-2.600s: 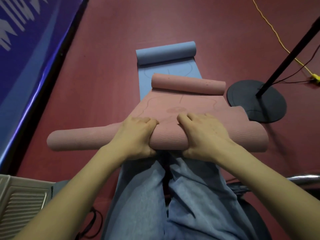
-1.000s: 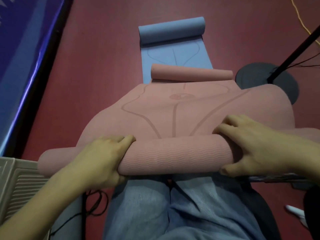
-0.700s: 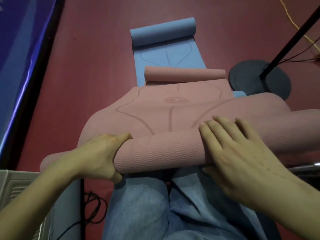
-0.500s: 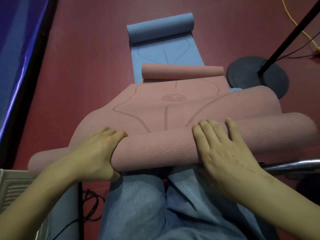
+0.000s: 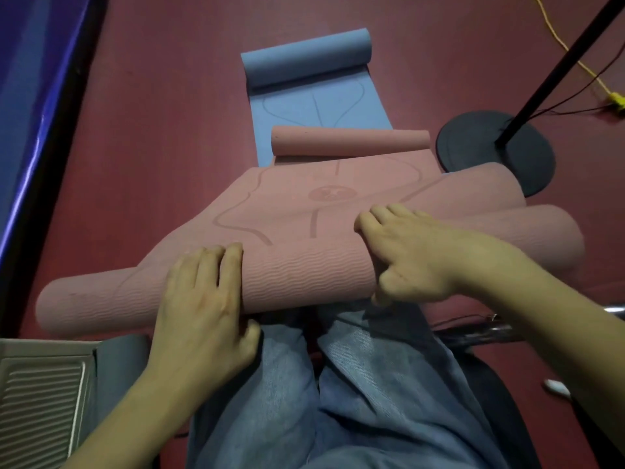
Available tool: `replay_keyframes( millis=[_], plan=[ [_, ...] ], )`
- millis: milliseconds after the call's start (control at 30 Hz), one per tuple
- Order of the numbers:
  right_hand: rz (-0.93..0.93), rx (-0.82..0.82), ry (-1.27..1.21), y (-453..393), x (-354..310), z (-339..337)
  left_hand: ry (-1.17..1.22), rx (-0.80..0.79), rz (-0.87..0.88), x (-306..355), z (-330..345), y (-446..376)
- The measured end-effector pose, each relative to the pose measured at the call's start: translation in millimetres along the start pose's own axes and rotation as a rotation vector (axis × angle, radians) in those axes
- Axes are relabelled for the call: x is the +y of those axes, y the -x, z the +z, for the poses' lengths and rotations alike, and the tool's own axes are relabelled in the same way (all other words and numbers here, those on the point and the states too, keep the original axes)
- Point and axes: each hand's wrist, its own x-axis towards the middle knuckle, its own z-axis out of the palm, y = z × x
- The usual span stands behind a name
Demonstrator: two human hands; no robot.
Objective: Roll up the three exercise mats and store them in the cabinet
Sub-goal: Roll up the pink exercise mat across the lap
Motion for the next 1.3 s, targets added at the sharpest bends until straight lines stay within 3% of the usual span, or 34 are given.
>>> replay_keyframes(
  millis=[233,633,800,1100,1300],
  plan=[
    [-0.016,0.008,-0.02,-8,3,-1,0.009,-0.009,0.022,-16,5,-17],
    [-0.054,0.161,-0.072,-16,11,-4,-0.032,-0.35,0.096,-30,-15,-65],
    [-0.031,0.214,-0.122,-13,10,-6,-0.003,-0.348,0.103,-32,-20,-70],
    [0.086,0.288,0.1,-7,-22,-6,0.087,-0.322,0.039,-32,-20,-66],
    [0.161,0.332,0.109,-3,-26,22,0.041,-0.343,0.064,-27,-30,-63]
  ],
)
